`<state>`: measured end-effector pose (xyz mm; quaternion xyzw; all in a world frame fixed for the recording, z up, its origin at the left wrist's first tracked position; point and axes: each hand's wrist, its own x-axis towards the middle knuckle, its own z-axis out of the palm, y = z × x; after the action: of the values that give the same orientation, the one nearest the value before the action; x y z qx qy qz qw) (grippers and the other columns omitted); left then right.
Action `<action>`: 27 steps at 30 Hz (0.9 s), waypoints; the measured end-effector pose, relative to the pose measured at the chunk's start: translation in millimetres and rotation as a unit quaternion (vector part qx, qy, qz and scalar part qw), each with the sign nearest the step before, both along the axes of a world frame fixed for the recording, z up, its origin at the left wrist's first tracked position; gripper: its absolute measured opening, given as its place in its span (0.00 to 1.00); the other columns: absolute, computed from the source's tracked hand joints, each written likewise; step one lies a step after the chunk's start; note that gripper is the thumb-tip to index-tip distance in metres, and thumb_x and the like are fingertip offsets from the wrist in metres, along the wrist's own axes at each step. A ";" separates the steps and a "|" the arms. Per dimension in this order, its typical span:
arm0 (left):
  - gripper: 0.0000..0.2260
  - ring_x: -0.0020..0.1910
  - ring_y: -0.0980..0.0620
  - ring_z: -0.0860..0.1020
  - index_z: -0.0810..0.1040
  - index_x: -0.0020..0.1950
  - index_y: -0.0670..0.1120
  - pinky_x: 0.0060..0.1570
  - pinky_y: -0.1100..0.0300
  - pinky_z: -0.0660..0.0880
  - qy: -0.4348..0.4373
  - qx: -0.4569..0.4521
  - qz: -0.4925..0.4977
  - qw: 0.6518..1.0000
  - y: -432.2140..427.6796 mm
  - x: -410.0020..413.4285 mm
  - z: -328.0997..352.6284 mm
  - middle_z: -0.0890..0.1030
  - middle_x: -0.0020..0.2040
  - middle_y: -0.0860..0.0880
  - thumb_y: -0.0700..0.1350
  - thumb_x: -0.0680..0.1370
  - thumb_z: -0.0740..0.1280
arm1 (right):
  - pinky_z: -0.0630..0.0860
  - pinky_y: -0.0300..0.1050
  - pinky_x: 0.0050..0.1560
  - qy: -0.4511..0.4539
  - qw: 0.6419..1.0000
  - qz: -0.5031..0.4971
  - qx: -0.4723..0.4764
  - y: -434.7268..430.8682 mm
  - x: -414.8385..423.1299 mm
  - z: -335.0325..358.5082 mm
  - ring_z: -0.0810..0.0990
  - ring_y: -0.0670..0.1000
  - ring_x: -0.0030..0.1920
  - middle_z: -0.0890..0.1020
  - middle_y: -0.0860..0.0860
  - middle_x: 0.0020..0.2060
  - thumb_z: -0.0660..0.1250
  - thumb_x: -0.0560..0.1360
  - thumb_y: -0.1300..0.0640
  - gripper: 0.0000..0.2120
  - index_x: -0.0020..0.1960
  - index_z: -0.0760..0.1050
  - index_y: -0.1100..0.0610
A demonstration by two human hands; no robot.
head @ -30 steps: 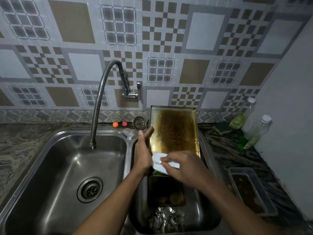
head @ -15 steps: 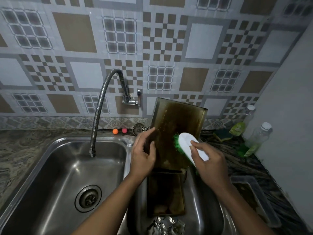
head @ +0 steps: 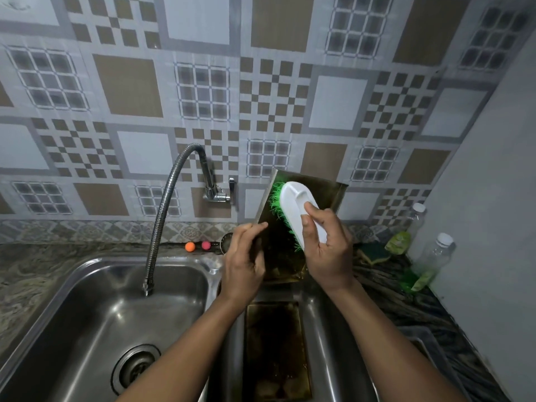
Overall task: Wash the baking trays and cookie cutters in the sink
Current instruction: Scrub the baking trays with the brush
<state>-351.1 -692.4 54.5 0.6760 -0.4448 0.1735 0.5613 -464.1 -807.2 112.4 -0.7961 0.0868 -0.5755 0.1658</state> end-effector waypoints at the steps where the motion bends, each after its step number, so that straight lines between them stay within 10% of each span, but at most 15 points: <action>1: 0.27 0.58 0.55 0.74 0.72 0.66 0.46 0.62 0.67 0.70 0.007 -0.002 -0.005 1.000 -1.8 -2.2 0.5 0.76 0.57 0.45 0.25 0.71 0.66 | 0.78 0.38 0.45 -0.003 1.000 0.011 -0.004 0.0 5.5 1.4 0.81 0.51 0.46 0.82 0.58 0.45 0.62 0.80 0.57 0.14 0.58 0.77 0.67; 7: 0.19 0.59 0.55 0.75 0.76 0.63 0.41 0.63 0.60 0.72 0.035 -0.046 -0.004 0.998 -3.2 -8.1 2.4 0.77 0.57 0.48 0.27 0.74 0.66 | 0.79 0.44 0.41 -0.014 0.999 -0.012 -0.041 -16.3 29.2 13.2 0.82 0.54 0.44 0.82 0.57 0.45 0.64 0.80 0.58 0.12 0.58 0.79 0.65; 15: 0.20 0.56 0.59 0.75 0.77 0.62 0.43 0.59 0.66 0.71 0.061 -0.102 0.018 0.993 1.8 -0.1 11.5 0.75 0.55 0.58 0.26 0.74 0.65 | 0.70 0.23 0.54 -0.029 0.986 -0.073 0.149 -44.0 17.7 12.6 0.78 0.46 0.56 0.83 0.56 0.54 0.64 0.79 0.60 0.10 0.57 0.79 0.64; 27: 0.20 0.58 0.50 0.78 0.76 0.63 0.51 0.58 0.46 0.76 0.116 -0.155 0.046 0.980 -5.3 16.4 27.7 0.78 0.58 0.52 0.31 0.77 0.64 | 0.78 0.41 0.53 0.104 0.983 -0.010 0.153 -2.5 -23.8 -77.7 0.81 0.43 0.54 0.83 0.47 0.54 0.63 0.79 0.50 0.15 0.56 0.81 0.59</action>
<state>-334.6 -697.7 82.2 0.6162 -0.3130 0.1859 0.6984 -487.9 -809.7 34.7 -0.8162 0.1983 -0.4709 0.2699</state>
